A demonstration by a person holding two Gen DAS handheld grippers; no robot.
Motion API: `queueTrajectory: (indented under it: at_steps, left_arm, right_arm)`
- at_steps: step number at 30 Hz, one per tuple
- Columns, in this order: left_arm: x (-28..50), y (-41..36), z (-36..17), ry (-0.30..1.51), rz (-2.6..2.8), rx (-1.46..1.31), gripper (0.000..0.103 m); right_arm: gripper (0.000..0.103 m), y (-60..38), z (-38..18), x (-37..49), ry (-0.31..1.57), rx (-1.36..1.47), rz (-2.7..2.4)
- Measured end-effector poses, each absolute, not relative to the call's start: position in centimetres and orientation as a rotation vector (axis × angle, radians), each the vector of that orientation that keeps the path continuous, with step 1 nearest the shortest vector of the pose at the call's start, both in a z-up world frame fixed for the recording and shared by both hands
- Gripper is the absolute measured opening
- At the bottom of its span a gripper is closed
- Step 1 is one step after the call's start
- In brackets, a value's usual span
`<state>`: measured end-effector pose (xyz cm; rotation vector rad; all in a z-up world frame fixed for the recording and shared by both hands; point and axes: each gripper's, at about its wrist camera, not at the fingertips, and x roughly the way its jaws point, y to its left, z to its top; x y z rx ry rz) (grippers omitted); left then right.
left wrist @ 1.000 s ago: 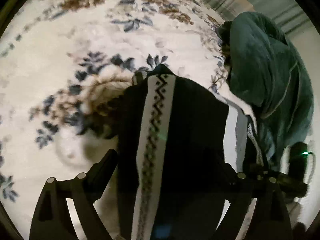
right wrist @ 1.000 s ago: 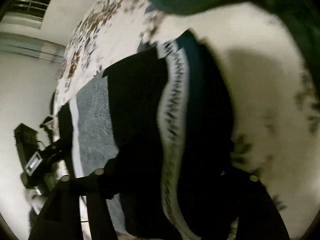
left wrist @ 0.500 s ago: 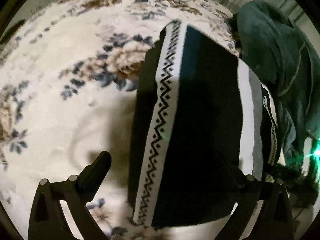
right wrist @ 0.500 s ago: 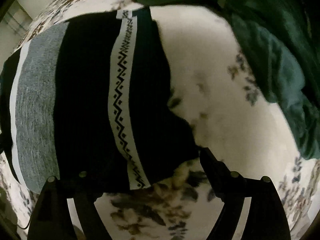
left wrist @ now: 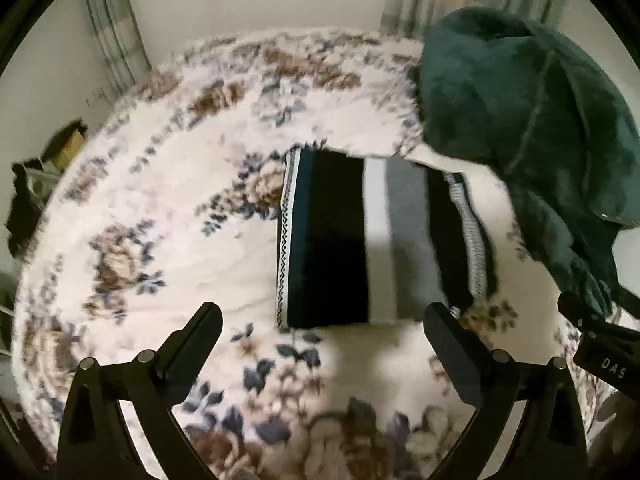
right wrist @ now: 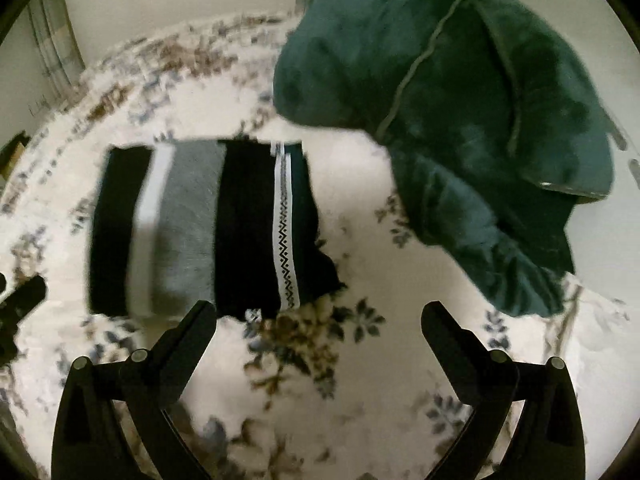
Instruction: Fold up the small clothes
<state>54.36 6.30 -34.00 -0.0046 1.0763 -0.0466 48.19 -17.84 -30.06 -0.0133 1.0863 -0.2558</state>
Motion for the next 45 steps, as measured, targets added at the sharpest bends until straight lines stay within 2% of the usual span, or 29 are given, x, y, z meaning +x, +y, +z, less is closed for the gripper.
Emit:
queueTrajectory:
  at_steps: [11, 17, 21, 30, 45]
  left_arm:
    - [41.2, 4.3, -17.4, 0.961, -0.06, 0.006, 0.103]
    - [35.4, 4.4, -10.4, 0.866, -0.031, 0.001, 0.103]
    - [31.9, 4.6, -6.5, 0.814, -0.028, -0.002, 0.103]
    - [26.8, 5.3, -2.4, 0.745, -0.039, 0.005, 0.103]
    - [24.2, 5.1, -0.2, 0.667, -0.014, -0.008, 0.103]
  right_arm:
    - [0.103, -16.0, -9.1, 32.0, 0.873, -0.042, -0.278]
    - [0.103, -14.8, 0.4, 24.1, 0.76, -0.052, -0.252]
    - [0.103, -14.2, 4.4, 19.7, 0.706, -0.041, -0.234]
    - [0.103, -13.4, 9.9, 12.2, 0.634, -0.024, -0.219]
    - [0.103, -14.0, 11.0, 10.4, 0.619, -0.017, -0.202]
